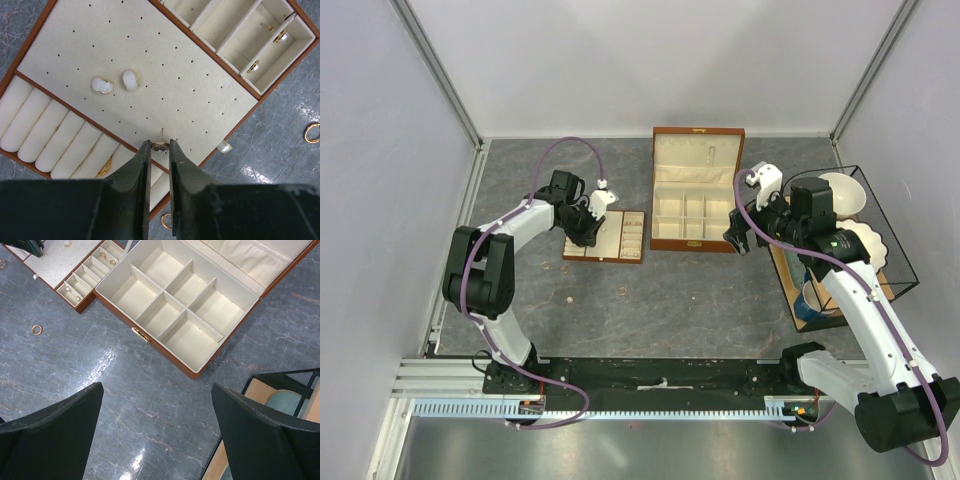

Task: Organize the mixed jewelry
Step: Place the jewelry in the compartment layer.

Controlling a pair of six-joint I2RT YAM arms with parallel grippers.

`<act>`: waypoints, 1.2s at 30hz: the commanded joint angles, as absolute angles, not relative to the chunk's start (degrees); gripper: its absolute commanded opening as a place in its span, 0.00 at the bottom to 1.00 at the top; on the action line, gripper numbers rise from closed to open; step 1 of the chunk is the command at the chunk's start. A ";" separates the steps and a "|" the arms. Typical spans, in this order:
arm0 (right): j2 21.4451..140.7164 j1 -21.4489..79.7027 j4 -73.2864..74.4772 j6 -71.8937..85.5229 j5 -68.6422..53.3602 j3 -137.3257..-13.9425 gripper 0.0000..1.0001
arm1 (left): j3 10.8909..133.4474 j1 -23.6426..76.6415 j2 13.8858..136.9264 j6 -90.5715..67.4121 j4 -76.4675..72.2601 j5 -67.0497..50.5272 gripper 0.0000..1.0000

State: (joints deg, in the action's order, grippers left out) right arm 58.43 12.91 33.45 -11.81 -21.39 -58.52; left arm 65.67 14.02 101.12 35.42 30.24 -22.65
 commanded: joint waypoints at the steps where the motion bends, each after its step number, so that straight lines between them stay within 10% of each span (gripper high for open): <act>1: 58.01 12.92 31.99 -11.60 -22.41 -59.15 0.98 | 66.36 14.41 102.31 36.21 32.43 -22.15 0.20; 36: 57.57 12.92 32.17 -11.69 -22.15 -58.97 0.98 | 68.20 14.41 103.36 35.25 32.52 -23.20 0.20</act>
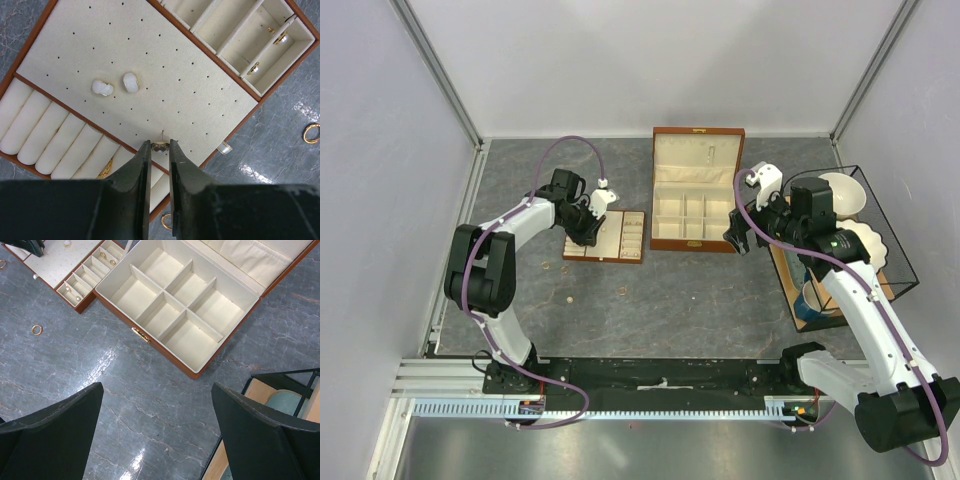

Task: Organize the mixed jewelry
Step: Place the jewelry in the compartment layer.

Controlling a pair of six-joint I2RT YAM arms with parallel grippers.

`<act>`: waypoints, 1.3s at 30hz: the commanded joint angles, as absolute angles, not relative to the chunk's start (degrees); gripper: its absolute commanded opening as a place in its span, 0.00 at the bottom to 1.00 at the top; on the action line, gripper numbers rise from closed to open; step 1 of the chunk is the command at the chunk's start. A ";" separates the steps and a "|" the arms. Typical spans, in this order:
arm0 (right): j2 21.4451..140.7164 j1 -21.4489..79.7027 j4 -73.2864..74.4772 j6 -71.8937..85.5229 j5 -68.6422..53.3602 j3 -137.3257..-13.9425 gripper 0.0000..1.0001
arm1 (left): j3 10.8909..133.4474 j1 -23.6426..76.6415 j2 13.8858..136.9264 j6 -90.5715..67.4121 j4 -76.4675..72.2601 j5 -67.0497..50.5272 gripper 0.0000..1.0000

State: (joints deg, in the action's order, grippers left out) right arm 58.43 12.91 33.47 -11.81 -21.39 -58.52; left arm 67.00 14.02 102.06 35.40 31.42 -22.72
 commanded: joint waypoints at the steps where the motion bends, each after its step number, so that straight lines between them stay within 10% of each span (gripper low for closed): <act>1: 57.48 12.92 32.17 -11.69 -22.15 -58.97 0.98 | 68.29 14.50 103.45 35.33 32.43 -23.20 0.20; 39: 57.74 12.92 32.08 -11.78 -22.33 -58.97 0.98 | 66.80 13.19 98.70 34.45 30.41 -25.31 0.13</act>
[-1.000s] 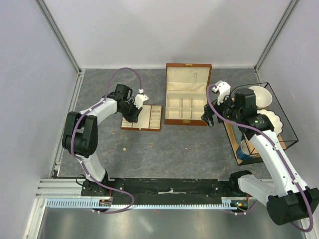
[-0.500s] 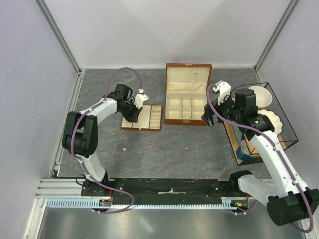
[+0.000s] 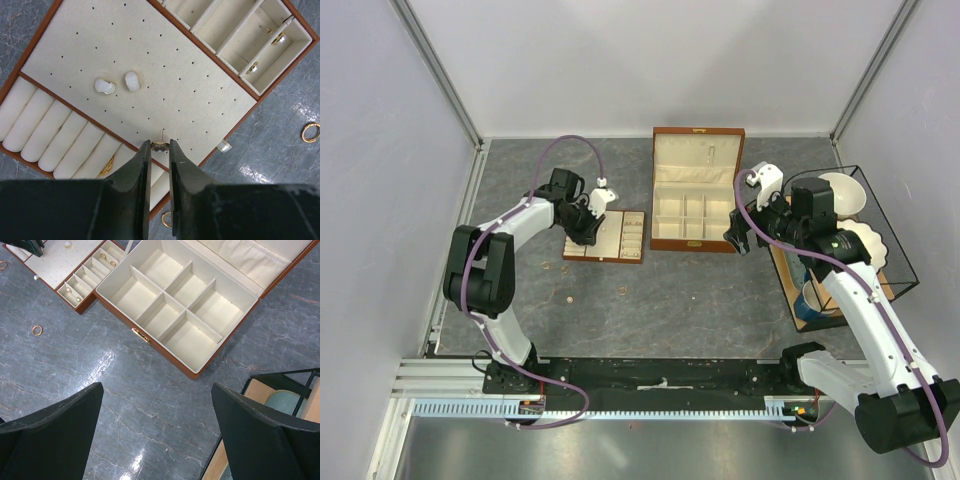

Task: Organize the mixed jewelry
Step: Place the jewelry in the compartment layer.

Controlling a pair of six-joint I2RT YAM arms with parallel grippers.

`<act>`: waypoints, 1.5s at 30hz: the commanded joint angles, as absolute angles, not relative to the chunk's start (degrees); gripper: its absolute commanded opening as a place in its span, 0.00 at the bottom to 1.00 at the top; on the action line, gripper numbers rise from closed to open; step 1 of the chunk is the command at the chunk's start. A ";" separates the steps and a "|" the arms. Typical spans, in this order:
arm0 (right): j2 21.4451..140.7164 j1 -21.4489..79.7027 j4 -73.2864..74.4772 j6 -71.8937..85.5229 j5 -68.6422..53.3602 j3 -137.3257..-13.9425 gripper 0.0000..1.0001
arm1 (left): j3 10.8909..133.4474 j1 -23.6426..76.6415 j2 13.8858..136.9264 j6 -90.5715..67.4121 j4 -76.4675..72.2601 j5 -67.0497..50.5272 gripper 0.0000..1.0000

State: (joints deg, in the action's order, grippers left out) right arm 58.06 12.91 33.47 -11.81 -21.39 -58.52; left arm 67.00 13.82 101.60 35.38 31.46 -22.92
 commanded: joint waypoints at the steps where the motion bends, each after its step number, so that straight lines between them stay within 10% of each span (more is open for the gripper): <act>1: 57.74 12.92 32.17 -11.78 -22.50 -58.97 0.98 | 66.88 13.10 98.53 34.37 30.32 -25.49 0.13; 45: 56.87 12.92 32.17 -11.69 -22.06 -58.54 0.98 | 67.24 13.18 102.30 34.45 29.88 -24.35 0.14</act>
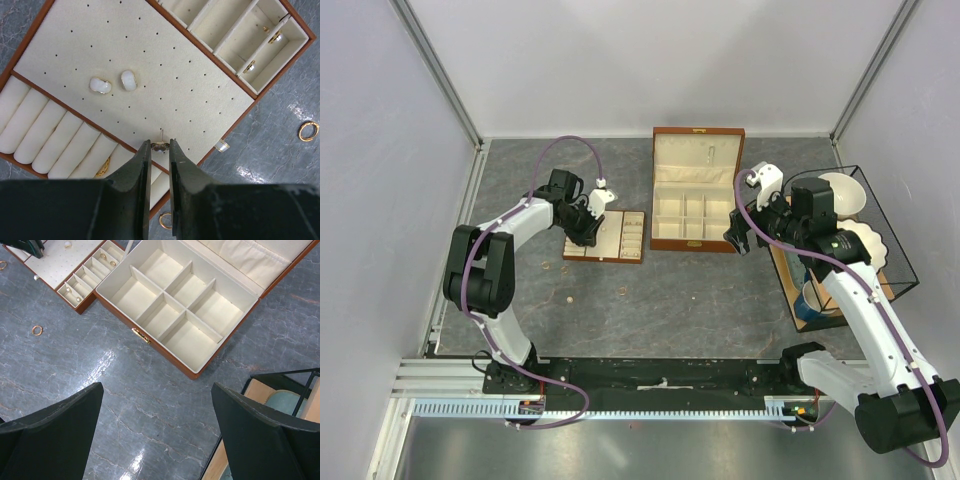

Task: Organize the mixed jewelry
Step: Place the jewelry in the compartment layer.

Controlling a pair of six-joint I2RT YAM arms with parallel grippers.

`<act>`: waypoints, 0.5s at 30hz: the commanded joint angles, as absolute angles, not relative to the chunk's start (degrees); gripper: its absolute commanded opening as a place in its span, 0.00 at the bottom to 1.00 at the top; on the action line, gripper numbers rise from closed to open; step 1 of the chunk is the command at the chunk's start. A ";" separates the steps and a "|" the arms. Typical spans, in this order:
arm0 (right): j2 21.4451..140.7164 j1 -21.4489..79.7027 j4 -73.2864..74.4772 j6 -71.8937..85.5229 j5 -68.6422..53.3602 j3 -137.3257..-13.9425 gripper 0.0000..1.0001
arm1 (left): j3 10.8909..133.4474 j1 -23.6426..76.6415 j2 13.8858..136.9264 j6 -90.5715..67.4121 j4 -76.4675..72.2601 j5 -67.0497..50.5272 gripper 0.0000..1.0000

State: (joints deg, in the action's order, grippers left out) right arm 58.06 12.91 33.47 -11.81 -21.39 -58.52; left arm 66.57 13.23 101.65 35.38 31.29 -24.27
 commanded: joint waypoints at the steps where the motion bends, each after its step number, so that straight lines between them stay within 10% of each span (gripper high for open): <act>1: 56.95 12.83 32.08 -11.78 -22.15 -58.54 0.98 | 67.06 13.18 102.30 34.45 29.88 -24.26 0.14; 15: 56.51 12.92 32.08 -11.69 -22.06 -58.45 0.98 | 67.33 13.10 102.92 34.54 29.62 -23.47 0.14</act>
